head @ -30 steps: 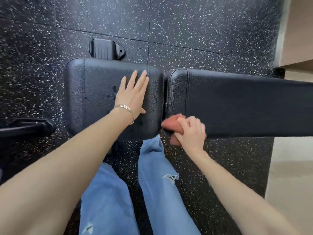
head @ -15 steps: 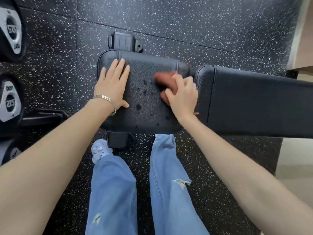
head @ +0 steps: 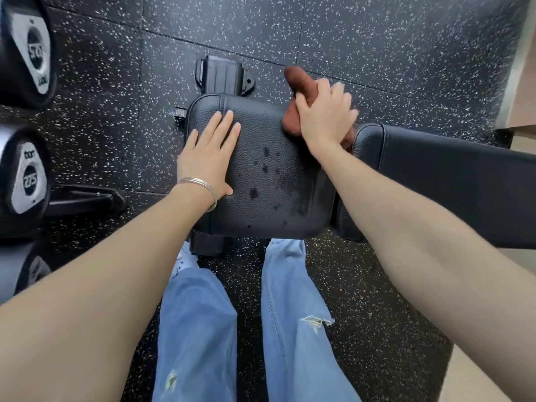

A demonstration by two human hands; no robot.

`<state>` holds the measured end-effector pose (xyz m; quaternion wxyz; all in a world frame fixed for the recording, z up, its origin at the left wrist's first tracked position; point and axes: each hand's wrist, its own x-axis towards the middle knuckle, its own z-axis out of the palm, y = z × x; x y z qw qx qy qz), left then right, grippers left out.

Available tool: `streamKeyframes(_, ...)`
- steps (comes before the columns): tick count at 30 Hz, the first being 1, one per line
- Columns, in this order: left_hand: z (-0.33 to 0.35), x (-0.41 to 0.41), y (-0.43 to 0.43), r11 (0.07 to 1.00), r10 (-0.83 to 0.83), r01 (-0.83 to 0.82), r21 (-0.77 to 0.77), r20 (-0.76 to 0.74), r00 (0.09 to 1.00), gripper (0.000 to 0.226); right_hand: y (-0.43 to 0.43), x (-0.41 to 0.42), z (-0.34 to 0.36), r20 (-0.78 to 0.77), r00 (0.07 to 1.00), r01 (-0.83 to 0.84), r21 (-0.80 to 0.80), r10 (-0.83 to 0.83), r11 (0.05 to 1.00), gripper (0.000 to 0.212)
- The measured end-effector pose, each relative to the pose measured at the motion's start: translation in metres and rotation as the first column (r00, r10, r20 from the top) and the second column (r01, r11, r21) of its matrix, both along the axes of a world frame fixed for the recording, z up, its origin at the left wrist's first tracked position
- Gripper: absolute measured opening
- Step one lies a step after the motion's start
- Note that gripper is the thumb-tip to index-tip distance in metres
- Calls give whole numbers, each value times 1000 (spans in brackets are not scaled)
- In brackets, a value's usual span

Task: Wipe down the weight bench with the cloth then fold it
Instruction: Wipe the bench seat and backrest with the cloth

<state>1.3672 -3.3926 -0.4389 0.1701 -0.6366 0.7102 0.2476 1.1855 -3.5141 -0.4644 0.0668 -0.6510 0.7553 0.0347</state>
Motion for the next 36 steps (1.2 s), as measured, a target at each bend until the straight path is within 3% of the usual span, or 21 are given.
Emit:
streamKeyframes(4,-2,-2,-1,1000,11,-11,-17,0,1000,128,53,-19,11,20,965,-261,-20,261,965,41)
streamKeyframes(7,-3,-1,0,1000,19,-19,-23,-1,1000,128,115,-53,19,94,879,-469,-5,468,883,40)
streamKeyframes(10,-4,-1,2,1000,18,-18,-18,-4,1000,128,117,-72,20,103,805,-590,43,584,806,39)
streamKeyframes(12,-4,-2,3,1000,17,-17,-19,-10,1000,128,93,-61,18,81,867,-497,60,492,866,39)
streamKeyframes(14,-5,-1,3,999,19,-19,-28,-9,1000,128,61,-40,13,62,970,-237,26,235,971,38)
streamKeyframes(17,-5,-1,2,1000,16,-16,-20,4,1000,128,22,-5,4,27,1000,2,-13,-2,1000,38)
streamKeyframes(21,-1,-1,3,1000,21,-21,-4,0,1000,126,22,5,3,-37,999,-14,-15,13,1000,42)
streamKeyframes(25,4,3,3,1000,11,-11,4,-22,1000,124,100,3,10,40,960,-277,-3,277,961,43)
streamKeyframes(30,4,10,26,999,-5,5,-51,1,1000,112,159,-1,20,83,825,-565,106,559,818,42)
streamKeyframes(33,2,15,47,995,82,-84,-51,-47,996,109,111,7,17,-2,873,-485,94,488,869,44)
streamKeyframes(36,1,24,58,991,127,-132,-30,-121,984,104,52,40,12,61,990,-128,25,126,991,42)
